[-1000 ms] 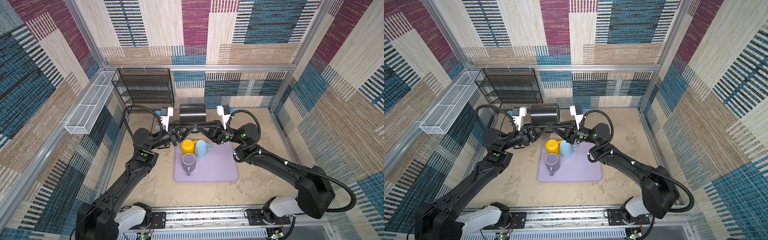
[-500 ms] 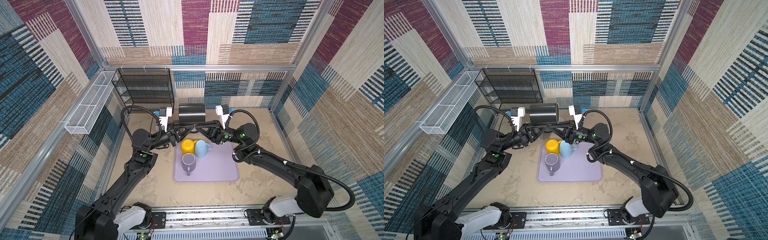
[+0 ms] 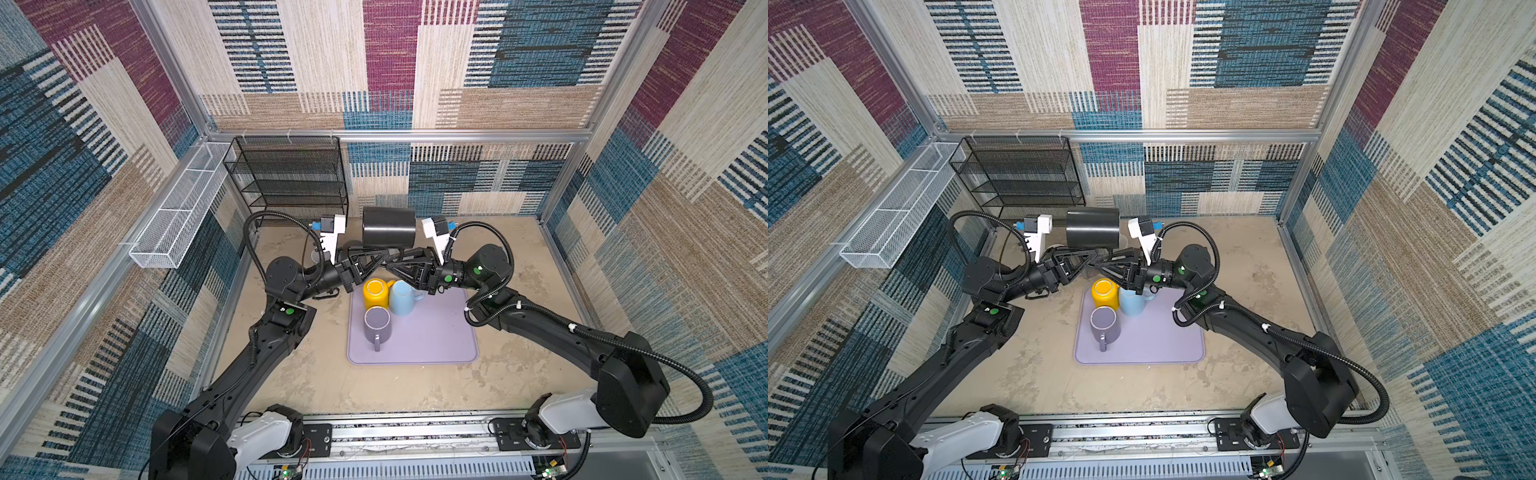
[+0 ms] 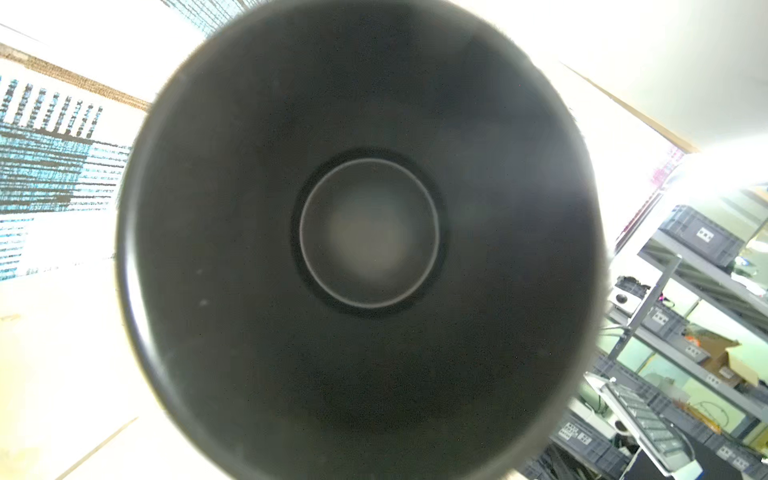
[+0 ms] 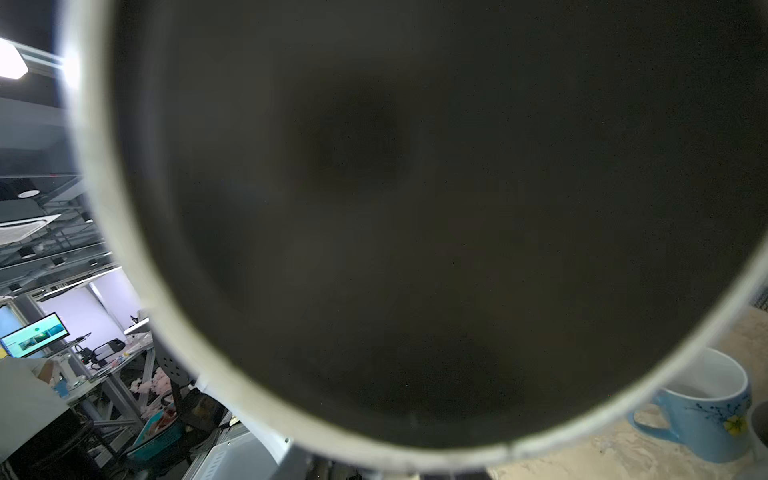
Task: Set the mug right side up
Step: 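Grasp the black mug rim with the left gripper while the right holds it, then rotate the black mug mouth up with the left gripper while the right releases it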
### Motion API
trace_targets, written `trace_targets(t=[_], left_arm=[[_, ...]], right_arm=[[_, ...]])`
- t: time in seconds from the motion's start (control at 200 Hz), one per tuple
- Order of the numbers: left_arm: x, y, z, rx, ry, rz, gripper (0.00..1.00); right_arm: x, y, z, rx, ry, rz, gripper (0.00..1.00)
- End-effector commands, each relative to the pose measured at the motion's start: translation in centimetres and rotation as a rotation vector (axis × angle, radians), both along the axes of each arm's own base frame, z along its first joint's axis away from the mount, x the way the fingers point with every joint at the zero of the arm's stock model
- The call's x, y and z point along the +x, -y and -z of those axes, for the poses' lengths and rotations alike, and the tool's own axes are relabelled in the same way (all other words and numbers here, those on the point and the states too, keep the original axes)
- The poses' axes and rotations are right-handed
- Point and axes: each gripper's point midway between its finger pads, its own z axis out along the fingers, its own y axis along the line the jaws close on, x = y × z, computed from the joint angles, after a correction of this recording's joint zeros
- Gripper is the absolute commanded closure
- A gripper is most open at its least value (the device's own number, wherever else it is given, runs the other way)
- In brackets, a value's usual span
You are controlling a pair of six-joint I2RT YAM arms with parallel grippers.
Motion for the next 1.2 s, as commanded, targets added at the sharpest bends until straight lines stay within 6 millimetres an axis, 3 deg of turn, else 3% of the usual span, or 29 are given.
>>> trace_targets(t=[0.0,0.301,0.336,0.781,0.982,1.077,1.197], left_arm=[[-0.5,-0.3,-1.6,-0.033,0.072,-0.016,1.0],[0.6,-0.8,-0.4,0.026,0.044,-0.11,1.0],[1.0,-0.8,0.5,0.052,0.01,-0.124,1.0],[3.2,-1.6,5.1,0.221,-0.093,-0.26,1.0],[4.9,-2.1,9.4,0.345,-0.186,-0.329,1.0],[6.4,-3.4,12.4,0.443,-0.254,-0.429,1.0],[7.4,-4.6,14.6,0.531,-0.311,-0.496,1.0]], right_arm=[[-0.1,0.0,0.5,-0.026,0.014,-0.002,0.58],[0.2,0.7,1.7,-0.065,-0.001,0.054,0.36],[0.2,1.0,1.7,-0.068,-0.001,0.063,0.34],[0.9,3.6,3.5,-0.111,-0.031,0.174,0.29],[1.2,4.4,4.2,-0.146,-0.039,0.219,0.29],[1.2,4.9,4.3,-0.153,-0.04,0.239,0.28],[1.2,5.4,4.6,-0.163,-0.044,0.259,0.28]])
